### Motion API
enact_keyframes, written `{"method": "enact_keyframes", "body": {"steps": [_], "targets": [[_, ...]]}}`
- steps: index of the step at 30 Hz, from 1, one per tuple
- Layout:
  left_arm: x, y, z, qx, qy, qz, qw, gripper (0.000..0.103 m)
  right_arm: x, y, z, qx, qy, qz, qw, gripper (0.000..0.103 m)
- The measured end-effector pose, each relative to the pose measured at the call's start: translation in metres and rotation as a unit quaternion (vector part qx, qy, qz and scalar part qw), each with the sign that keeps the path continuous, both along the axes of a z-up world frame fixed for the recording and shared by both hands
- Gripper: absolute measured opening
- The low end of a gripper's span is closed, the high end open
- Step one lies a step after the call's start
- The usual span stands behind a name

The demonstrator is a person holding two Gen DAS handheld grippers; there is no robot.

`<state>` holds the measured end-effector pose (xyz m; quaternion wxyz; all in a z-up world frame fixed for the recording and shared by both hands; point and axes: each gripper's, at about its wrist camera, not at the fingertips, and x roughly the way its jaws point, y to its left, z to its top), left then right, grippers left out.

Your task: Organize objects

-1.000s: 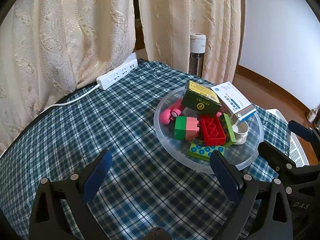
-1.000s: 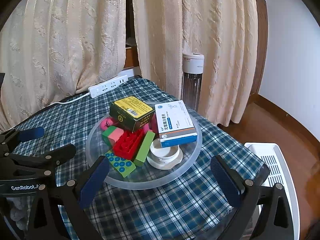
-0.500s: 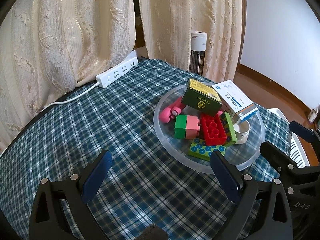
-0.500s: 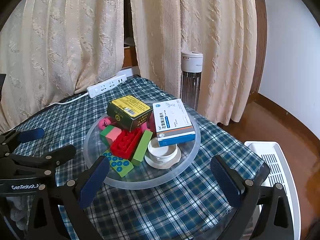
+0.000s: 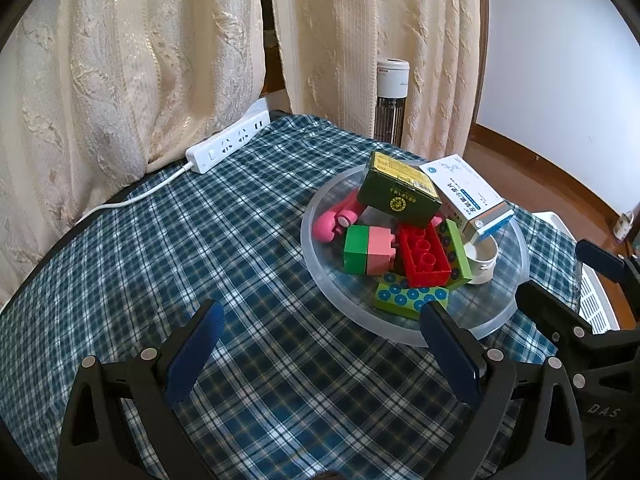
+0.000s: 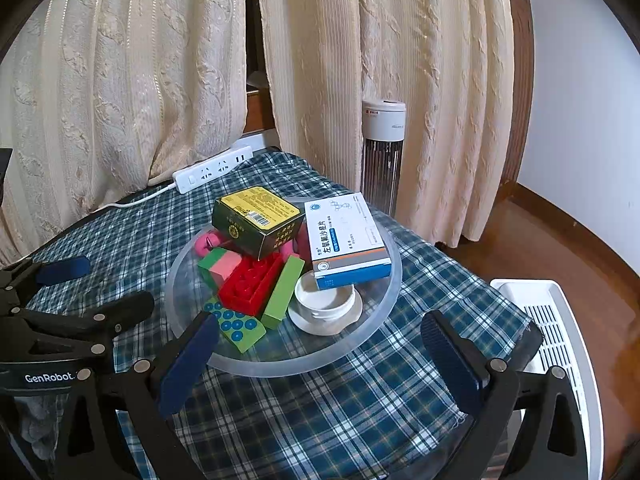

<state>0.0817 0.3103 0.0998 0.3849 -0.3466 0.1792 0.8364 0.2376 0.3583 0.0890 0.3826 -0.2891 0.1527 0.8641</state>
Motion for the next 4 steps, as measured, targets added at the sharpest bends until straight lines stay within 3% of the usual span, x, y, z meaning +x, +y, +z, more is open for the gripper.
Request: {"method": "enact_keyframes", "body": {"steps": [4], "targets": [[-0.0004, -0.0007, -0.0005, -0.002, 0.002, 0.000, 1.0000, 0.099, -0.0017, -0.0002, -0.0010, -0.001, -0.001, 0.001, 1.000, 0.103]]}}
